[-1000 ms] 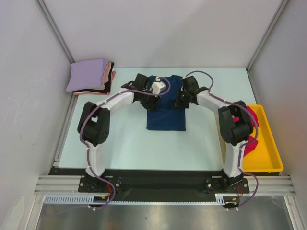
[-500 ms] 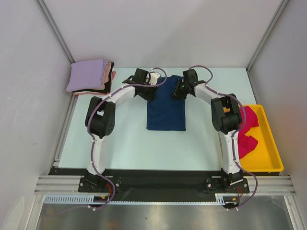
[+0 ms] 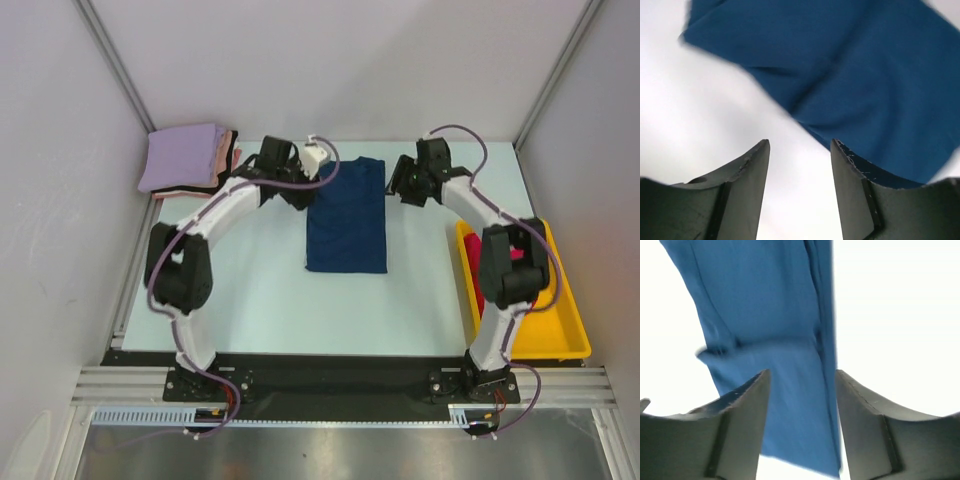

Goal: Fold and stack the t-shirts
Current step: Fold the tshirt

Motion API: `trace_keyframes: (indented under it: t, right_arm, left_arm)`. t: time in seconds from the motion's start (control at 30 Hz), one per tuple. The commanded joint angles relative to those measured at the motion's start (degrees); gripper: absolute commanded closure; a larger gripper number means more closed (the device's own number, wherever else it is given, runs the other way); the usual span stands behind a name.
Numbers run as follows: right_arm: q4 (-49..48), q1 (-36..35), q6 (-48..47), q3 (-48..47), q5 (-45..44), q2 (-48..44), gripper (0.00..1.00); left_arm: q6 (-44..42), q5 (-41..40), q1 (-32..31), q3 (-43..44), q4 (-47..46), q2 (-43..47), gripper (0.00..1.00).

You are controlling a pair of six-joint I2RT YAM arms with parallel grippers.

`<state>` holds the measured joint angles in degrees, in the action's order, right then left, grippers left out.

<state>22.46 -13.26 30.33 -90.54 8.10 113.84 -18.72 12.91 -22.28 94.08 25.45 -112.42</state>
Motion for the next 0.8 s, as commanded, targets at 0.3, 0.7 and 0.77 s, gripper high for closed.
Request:
trace_keyframes:
  t: [0.3, 0.7, 0.77]
  right_arm:
    - [-1.1, -8.5, 0.9, 33.4, -1.7, -20.6, 0.33]
    - [-6.3, -10.4, 4.6, 37.7, 0.2, -16.2, 0.47]
    - [-6.5, -10.4, 5.1, 37.8, 0.5, -16.0, 0.59]
  left_arm:
    - [-35.0, 6.4, -16.6, -31.0, 5.6, 15.8, 0.32]
    - [-29.9, -0.7, -17.2, -37.4, -8.2, 17.1, 0.30]
    - [-29.5, -0.3, -17.3, -37.7, -10.1, 16.6, 0.30]
